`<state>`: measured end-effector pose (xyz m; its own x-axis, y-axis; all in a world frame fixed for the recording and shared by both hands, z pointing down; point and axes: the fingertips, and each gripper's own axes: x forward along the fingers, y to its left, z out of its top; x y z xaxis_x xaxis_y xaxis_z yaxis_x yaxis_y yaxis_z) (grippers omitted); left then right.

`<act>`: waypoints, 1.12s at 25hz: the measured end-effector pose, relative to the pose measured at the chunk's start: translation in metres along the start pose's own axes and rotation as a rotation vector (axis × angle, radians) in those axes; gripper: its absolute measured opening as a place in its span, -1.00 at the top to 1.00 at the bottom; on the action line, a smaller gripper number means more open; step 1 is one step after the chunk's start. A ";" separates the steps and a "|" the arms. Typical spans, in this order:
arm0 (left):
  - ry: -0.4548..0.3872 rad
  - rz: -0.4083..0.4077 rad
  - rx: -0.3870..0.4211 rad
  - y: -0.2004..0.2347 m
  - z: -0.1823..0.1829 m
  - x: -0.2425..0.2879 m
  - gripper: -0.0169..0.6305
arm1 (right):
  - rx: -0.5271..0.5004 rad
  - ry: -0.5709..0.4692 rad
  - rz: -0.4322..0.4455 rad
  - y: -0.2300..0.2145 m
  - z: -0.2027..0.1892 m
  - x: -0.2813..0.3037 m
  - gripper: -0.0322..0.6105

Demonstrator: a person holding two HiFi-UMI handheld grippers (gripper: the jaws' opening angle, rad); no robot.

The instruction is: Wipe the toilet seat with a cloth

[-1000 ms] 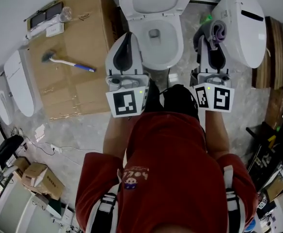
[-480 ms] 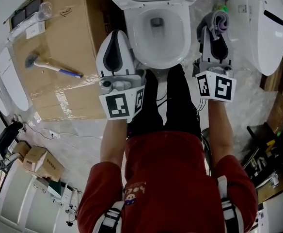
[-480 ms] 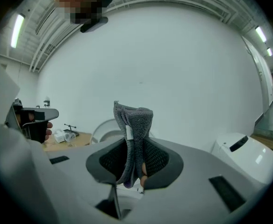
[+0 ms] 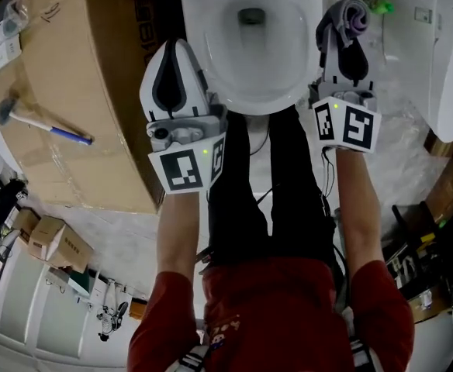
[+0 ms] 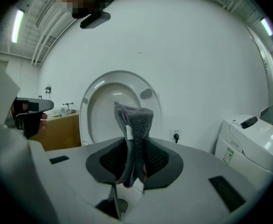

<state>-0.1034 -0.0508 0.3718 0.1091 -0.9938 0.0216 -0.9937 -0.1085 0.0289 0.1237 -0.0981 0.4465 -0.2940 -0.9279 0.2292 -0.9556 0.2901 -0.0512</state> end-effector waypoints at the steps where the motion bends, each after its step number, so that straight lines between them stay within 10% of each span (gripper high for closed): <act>1: 0.007 0.002 0.002 0.001 -0.014 0.001 0.91 | -0.003 0.004 0.000 -0.001 -0.012 0.007 0.64; 12: 0.029 -0.004 0.018 0.009 -0.106 0.013 0.91 | -0.065 0.030 -0.025 -0.016 -0.100 0.080 0.64; 28: 0.037 0.017 0.004 0.028 -0.133 0.031 0.91 | -0.099 0.060 -0.069 -0.006 -0.130 0.125 0.63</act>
<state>-0.1246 -0.0812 0.5064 0.0929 -0.9939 0.0590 -0.9955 -0.0917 0.0239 0.0952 -0.1851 0.6022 -0.2228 -0.9317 0.2869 -0.9662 0.2502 0.0622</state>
